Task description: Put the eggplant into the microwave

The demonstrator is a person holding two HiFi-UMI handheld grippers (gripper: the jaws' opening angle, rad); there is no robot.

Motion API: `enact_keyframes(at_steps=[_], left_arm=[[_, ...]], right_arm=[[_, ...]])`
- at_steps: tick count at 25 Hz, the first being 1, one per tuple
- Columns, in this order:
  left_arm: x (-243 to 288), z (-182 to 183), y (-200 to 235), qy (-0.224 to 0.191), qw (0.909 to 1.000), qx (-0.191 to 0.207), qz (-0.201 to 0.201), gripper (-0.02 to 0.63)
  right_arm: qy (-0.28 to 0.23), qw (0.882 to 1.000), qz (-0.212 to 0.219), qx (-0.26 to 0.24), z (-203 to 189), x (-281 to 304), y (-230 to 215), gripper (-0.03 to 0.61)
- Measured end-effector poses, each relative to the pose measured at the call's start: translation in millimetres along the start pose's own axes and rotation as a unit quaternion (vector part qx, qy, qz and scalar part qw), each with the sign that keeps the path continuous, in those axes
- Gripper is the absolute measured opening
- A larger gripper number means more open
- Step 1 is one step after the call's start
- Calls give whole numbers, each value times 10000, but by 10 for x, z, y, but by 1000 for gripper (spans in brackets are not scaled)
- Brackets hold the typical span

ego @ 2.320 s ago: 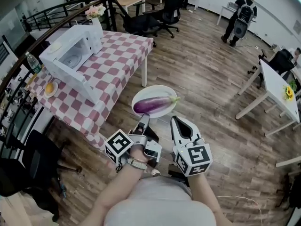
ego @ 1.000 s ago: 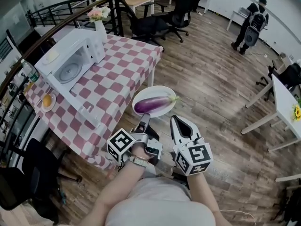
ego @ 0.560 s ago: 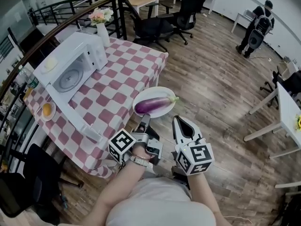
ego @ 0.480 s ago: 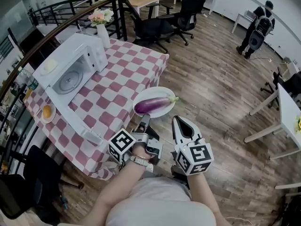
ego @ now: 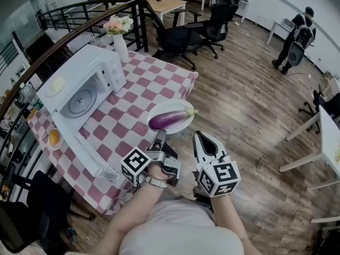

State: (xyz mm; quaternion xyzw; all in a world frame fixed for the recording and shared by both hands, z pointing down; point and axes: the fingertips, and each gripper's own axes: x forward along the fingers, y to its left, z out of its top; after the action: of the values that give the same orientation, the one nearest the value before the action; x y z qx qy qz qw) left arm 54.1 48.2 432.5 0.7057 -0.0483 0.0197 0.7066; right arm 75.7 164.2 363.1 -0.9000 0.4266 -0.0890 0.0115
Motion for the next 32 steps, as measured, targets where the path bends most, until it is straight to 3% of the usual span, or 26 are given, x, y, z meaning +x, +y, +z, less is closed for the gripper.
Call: enact_keyframes(at_steps=[19, 26, 32], left_arm=[[544, 750, 43, -1045, 9944, -136, 108, 14], [745, 1104, 79, -1582, 9871, -187, 141, 14], [835, 1414, 104, -2078, 9776, -270, 188, 14]], right_arm=[[300, 9940, 1044, -77, 36, 1155, -49, 26], [374, 9866, 1583, -111, 81, 1692, -70, 26], [447, 9735, 2211, -373, 110, 2076, 52, 26]])
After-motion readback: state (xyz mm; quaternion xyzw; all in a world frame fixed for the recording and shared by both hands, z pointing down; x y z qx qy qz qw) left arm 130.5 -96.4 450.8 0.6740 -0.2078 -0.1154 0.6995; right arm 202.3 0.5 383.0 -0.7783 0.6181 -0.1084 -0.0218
